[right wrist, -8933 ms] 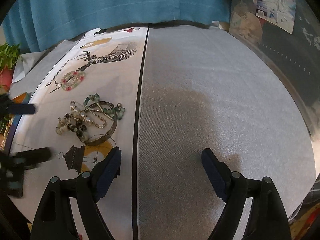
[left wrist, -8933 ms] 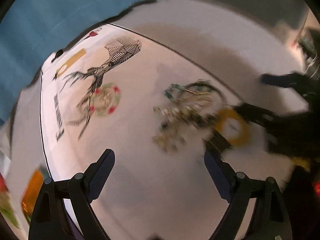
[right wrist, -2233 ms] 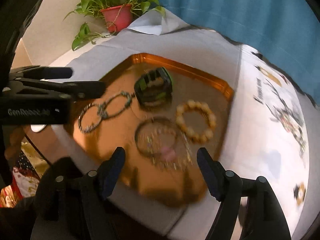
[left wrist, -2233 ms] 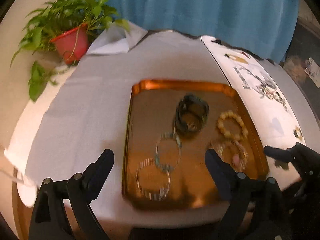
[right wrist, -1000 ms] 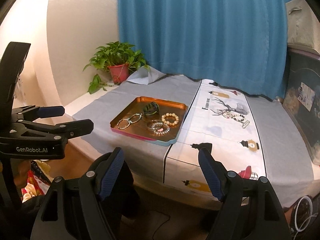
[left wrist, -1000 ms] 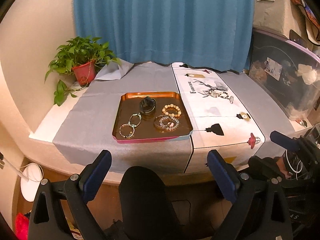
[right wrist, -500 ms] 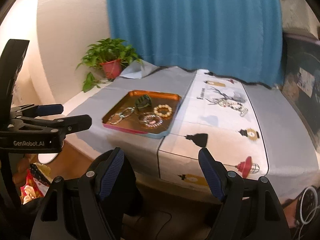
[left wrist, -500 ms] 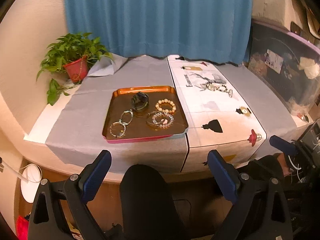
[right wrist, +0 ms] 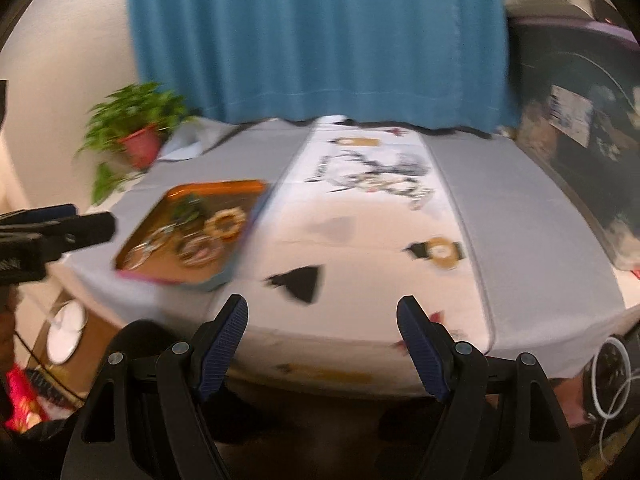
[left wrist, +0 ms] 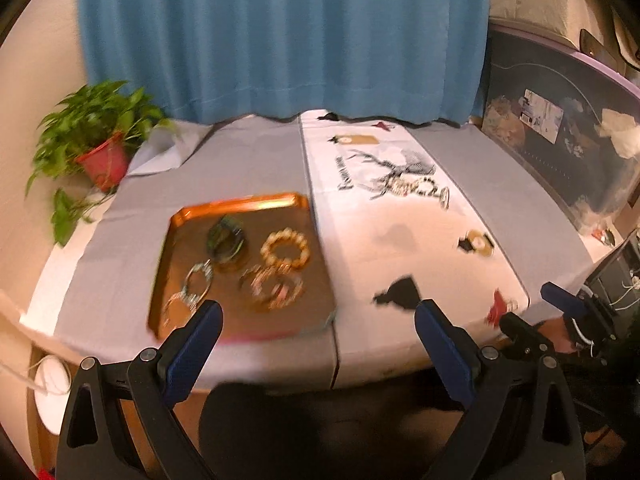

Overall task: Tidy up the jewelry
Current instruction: 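Move both open tools back to the jewelry pile on the printed mat, then grasp the pearl safety-pin brooch with the right tool while the left tool grasps the green-pink bead bracelet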

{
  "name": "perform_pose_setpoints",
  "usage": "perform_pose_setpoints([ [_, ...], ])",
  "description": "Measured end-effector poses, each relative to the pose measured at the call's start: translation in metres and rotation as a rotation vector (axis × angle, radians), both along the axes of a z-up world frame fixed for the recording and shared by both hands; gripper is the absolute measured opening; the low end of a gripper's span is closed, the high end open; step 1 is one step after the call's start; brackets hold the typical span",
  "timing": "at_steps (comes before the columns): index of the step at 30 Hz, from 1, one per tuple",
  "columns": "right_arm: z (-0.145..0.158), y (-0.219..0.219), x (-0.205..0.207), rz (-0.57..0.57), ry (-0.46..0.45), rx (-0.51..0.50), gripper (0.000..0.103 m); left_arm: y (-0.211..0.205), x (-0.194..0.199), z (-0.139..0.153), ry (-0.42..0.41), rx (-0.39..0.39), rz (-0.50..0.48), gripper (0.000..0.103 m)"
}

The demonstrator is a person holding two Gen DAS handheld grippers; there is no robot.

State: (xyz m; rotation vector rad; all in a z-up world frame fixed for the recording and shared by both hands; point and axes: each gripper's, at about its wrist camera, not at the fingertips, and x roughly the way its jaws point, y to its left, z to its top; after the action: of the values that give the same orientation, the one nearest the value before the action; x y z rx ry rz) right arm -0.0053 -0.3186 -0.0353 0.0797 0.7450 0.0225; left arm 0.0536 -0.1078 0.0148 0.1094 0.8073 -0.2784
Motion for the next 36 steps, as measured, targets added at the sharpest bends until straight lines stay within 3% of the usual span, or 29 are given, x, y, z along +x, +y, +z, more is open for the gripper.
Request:
perform_pose_setpoints([
  [6,-0.019,-0.063,0.070,-0.103,0.036,-0.012,0.078,-0.049,0.077,-0.004,0.039,-0.046,-0.079,0.096],
  [10,-0.040,-0.098,0.129,-0.166,0.076,-0.038,0.078,-0.093,0.150,-0.022,0.053,-0.084,-0.147,0.096],
  [12,-0.056,-0.109,0.168,-0.148,0.112,-0.068,0.078,-0.112,0.180,-0.034,0.060,-0.067,-0.175,0.096],
  [16,-0.082,-0.122,0.229,-0.125,0.172,-0.022,0.078,-0.153,0.240,-0.071,0.143,-0.011,-0.240,0.095],
  [21,-0.107,-0.128,0.278,-0.104,0.218,-0.048,0.078,-0.176,0.275,-0.095,0.150,0.040,-0.251,0.093],
  [24,-0.119,-0.138,0.290,-0.120,0.233,-0.062,0.082,-0.188,0.288,-0.110,0.178,0.067,-0.292,0.084],
  [26,-0.116,-0.141,0.289,-0.121,0.219,-0.066,0.086,-0.194,0.294,-0.119,0.207,0.080,-0.313,0.067],
  [28,-0.116,-0.143,0.289,-0.120,0.207,-0.069,0.087,-0.198,0.300,-0.128,0.234,0.089,-0.322,0.058],
  [33,-0.112,-0.145,0.289,-0.121,0.203,-0.069,0.090,-0.207,0.305,-0.136,0.230,0.110,-0.340,0.058],
  [34,-0.112,-0.145,0.289,-0.121,0.203,-0.070,0.091,-0.209,0.306,-0.137,0.231,0.113,-0.352,0.055],
  [36,-0.111,-0.145,0.289,-0.122,0.204,-0.070,0.091,-0.212,0.306,-0.141,0.243,0.124,-0.378,0.039],
])
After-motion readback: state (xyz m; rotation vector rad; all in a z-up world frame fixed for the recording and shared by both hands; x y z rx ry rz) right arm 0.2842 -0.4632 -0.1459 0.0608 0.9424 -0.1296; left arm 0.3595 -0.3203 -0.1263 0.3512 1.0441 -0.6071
